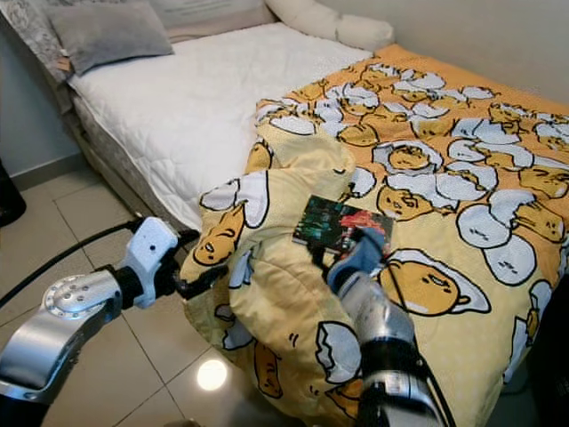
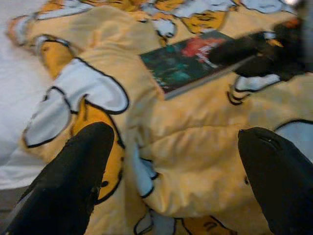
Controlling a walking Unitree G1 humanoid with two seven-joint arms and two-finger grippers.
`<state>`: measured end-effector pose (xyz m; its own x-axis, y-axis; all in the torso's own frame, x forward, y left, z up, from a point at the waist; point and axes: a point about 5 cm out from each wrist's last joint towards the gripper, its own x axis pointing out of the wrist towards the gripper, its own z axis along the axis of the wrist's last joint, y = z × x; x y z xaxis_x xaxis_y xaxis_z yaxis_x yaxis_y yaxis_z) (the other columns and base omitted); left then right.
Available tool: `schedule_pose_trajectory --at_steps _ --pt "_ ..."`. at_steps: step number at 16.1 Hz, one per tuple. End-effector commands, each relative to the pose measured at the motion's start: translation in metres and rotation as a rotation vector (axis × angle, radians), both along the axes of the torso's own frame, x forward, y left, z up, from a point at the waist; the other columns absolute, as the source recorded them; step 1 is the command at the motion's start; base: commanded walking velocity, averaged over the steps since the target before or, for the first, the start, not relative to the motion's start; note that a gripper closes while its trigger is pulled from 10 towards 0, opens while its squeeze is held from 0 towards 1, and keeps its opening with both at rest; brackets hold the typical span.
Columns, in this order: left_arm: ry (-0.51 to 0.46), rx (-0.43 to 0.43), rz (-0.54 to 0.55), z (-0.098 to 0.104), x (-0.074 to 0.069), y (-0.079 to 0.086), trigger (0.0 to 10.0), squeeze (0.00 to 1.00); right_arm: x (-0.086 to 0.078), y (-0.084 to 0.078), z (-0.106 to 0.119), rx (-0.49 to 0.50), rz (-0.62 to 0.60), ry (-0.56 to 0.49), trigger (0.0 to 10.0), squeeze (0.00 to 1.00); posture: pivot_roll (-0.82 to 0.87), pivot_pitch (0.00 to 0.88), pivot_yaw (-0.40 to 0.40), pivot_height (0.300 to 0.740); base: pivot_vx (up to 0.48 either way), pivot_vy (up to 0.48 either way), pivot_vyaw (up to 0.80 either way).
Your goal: Clean up the room
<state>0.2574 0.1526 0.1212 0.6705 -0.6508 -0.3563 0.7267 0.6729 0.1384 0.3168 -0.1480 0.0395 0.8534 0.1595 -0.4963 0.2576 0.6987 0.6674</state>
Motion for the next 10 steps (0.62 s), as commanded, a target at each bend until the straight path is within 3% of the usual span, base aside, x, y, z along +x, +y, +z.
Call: schedule_pose_trajectory --at_steps 1,3,7,10 --pt "0.001 0.001 -0.036 0.004 -0.002 -0.001 10.0 1.00 0.007 -0.006 0.002 0.096 -0.085 0.008 10.0 0.56 0.01 0.000 -0.005 0.740 0.000 0.000 0.00" --pt "0.003 0.010 -0.065 0.007 -0.006 0.000 10.0 1.00 0.013 -0.010 0.002 0.210 -0.145 0.015 10.0 0.00 0.02 0.000 -0.001 0.740 0.000 0.000 0.00" --pt "-0.018 0.009 -0.104 0.015 -0.014 -0.003 10.0 1.00 0.019 -0.015 0.001 0.261 -0.216 0.033 10.0 0.00 0.06 0.000 -0.009 0.740 0.000 0.000 0.00" --pt "-0.006 0.033 -0.158 0.020 -0.023 -0.004 10.0 0.86 0.025 -0.016 0.004 0.275 -0.260 0.022 10.0 0.00 0.09 0.000 -0.011 0.740 0.000 0.000 0.00"
